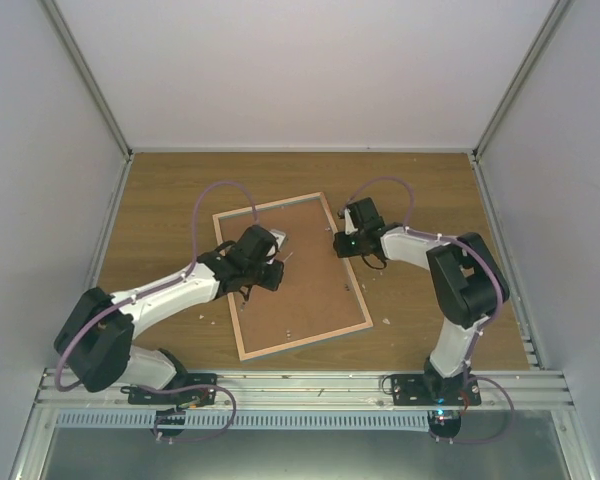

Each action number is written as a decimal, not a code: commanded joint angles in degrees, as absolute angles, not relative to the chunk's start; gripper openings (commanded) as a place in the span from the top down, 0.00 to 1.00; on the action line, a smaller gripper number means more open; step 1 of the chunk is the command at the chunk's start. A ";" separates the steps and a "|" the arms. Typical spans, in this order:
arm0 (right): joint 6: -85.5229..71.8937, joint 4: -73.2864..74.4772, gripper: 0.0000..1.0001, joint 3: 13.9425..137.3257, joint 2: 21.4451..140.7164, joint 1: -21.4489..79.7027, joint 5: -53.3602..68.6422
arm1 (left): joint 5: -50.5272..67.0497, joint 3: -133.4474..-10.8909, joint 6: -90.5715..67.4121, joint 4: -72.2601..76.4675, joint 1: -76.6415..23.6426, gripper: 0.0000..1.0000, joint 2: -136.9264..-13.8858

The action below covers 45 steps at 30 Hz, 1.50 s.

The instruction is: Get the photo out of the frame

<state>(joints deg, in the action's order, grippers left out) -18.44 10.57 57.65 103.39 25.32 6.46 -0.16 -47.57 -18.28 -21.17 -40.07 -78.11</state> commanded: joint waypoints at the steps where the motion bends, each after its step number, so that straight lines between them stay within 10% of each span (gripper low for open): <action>1: -16.11 9.34 0.72 59.17 105.98 24.82 7.35 | 1.58 -50.58 -16.41 -17.82 -39.55 1.00 -81.31; 16: -12.84 7.48 0.99 50.07 100.35 25.53 12.17 | 3.55 -59.80 -13.36 -15.64 -39.55 1.00 -93.73; 45: -11.15 5.98 1.00 48.37 101.98 26.31 15.29 | 4.85 -74.93 -2.96 -18.19 -38.67 1.00 -112.97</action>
<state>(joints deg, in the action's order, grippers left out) -13.58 3.77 49.67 99.88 25.28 11.51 4.03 -73.45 -5.48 -18.79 -38.83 -111.57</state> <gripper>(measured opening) 0.151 0.111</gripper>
